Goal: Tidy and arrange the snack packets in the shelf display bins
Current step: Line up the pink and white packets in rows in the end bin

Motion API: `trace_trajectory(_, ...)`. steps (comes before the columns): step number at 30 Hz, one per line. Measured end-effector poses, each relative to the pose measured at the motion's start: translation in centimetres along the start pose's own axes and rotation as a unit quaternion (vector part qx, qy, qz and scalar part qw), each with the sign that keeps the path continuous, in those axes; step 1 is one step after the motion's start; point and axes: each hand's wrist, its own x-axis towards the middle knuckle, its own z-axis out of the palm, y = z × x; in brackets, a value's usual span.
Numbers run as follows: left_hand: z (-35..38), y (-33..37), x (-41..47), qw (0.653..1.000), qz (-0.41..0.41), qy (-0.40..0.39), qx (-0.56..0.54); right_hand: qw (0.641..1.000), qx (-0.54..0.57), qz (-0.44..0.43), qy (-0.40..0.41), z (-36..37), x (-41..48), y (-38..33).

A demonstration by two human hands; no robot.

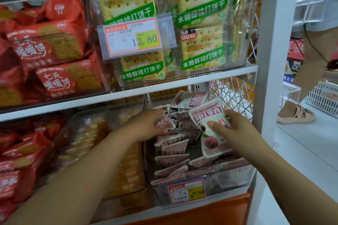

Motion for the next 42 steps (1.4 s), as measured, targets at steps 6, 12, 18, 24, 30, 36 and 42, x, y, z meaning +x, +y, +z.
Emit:
trace_trajectory(6, 0.5, 0.0, 1.3, 0.991, 0.007, -0.004, 0.133, 1.000, 0.016, -0.001, 0.002, 0.4, 0.2, 0.2)
trace_trajectory(12, -0.1, 0.6, 2.0, 0.978, 0.058, -0.011, 0.200, 1.000, 0.023, -0.006, 0.005, 0.1, 0.2, 0.2)
trace_trajectory(18, -0.5, 0.4, 2.3, 0.964, 0.121, 0.000, 0.238, 0.999, 0.032, -0.004, 0.009, 0.0, 0.2, 0.1)
trace_trajectory(24, -2.0, 0.1, 1.6, 0.976, 0.145, 0.032, 0.163, 0.999, 0.036, 0.000, 0.021, 0.1, 0.3, 0.2)
trace_trajectory(30, -1.8, -0.2, -1.1, 0.946, 0.170, 0.223, 0.162, 0.997, 0.064, -0.023, 0.041, 0.3, 0.2, 0.1)
trace_trajectory(36, -1.5, 1.7, -4.6, 0.945, 0.135, 0.292, -0.065, 0.990, 0.108, -0.082, 0.029, 1.8, 0.4, -0.3)
trace_trajectory(42, -1.1, 2.5, -6.0, 0.928, 0.071, 0.283, -0.232, 0.989, -0.024, -0.145, 0.024, 2.5, 2.5, 0.0)
